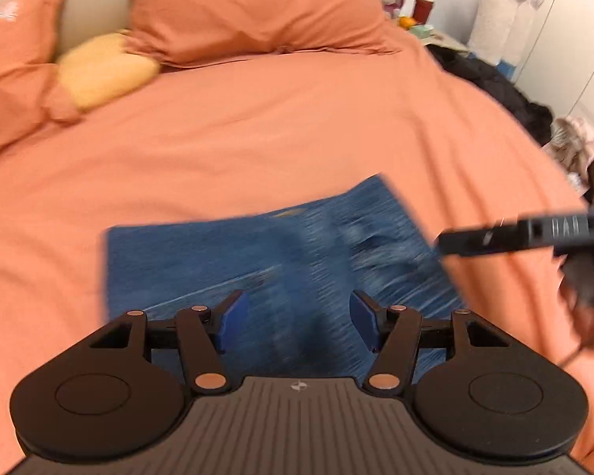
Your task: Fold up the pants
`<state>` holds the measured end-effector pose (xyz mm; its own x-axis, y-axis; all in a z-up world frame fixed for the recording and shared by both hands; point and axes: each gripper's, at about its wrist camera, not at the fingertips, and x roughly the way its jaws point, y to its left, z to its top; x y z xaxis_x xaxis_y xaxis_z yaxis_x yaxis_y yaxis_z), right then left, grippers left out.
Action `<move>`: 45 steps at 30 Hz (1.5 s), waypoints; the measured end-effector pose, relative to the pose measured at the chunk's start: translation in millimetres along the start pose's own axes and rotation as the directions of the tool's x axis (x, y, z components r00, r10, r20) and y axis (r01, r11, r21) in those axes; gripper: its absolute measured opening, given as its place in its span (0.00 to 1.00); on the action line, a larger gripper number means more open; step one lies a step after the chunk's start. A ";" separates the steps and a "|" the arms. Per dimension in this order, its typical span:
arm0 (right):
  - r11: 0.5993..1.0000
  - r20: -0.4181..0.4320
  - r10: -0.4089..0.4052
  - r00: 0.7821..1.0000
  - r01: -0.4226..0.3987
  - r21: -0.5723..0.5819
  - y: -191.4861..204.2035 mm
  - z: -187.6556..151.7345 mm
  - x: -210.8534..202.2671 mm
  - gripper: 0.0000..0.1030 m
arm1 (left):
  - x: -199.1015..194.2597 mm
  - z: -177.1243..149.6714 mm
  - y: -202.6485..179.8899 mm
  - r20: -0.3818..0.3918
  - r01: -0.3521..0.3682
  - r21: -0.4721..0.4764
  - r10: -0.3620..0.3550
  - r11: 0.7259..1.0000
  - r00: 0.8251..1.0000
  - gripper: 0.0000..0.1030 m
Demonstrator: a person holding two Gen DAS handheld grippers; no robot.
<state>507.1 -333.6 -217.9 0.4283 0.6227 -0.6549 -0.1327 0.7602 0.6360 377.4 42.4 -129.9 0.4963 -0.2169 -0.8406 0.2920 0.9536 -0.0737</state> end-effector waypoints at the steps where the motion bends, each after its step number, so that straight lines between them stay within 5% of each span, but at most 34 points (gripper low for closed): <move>1: 1.000 -0.023 -0.007 1.000 0.007 0.013 -1.6 -1.3 7.2 0.71 | -3.9 -8.0 8.6 -0.003 -0.023 0.000 0.023 1.000 1.000 0.68; 10: 0.989 -0.113 -0.008 0.994 0.024 0.143 -31.7 -20.9 53.7 0.67 | -32.3 -76.9 66.3 -0.043 -0.091 -0.041 0.089 0.995 0.995 0.68; 13: 0.992 -0.123 -0.005 0.992 0.021 0.127 -26.0 -24.7 57.7 0.32 | -33.4 -93.4 80.1 -0.060 -0.094 -0.073 0.090 0.993 0.994 0.68; 18: 0.993 -0.077 -0.074 0.994 0.066 -0.099 24.6 -16.5 44.0 0.14 | -35.7 -104.9 94.7 -0.030 -0.077 -0.125 0.074 0.989 0.997 0.67; 25: 0.939 0.042 -0.025 0.999 0.037 -0.343 126.1 24.6 -5.2 0.11 | -40.9 -111.5 99.6 0.023 -0.044 -0.159 0.049 0.986 0.999 0.67; 27: 0.932 0.036 -0.081 0.996 0.089 -0.350 132.2 33.0 -8.9 0.10 | -42.8 -113.1 98.7 0.037 -0.035 -0.166 0.042 0.985 0.998 0.67; 35: 0.938 -0.046 -0.303 0.952 0.289 -0.191 33.6 26.8 26.4 0.07 | -31.5 -109.2 95.6 0.049 -0.016 -0.159 0.024 0.987 0.999 0.64; 40: 0.895 -0.033 -0.406 0.913 0.390 -0.217 1.6 16.3 49.0 0.06 | -28.0 -96.9 89.9 0.073 -0.017 -0.132 0.026 0.991 0.997 0.62; 43: 0.893 -0.049 -0.412 0.910 0.392 -0.220 -2.9 16.8 52.9 0.11 | -23.9 -83.1 89.0 0.079 -0.024 -0.122 0.034 0.992 0.996 0.56; 45: 0.889 -0.030 -0.407 0.913 0.388 -0.244 5.8 20.2 48.1 0.26 | -20.2 -73.8 89.5 0.084 -0.034 -0.128 0.045 0.991 0.995 0.49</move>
<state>545.0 -303.0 -237.5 0.4181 0.2650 -0.8689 -0.1699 0.9624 0.2118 333.1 147.6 -159.1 0.5760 -0.1909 -0.7949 0.1678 0.9793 -0.1136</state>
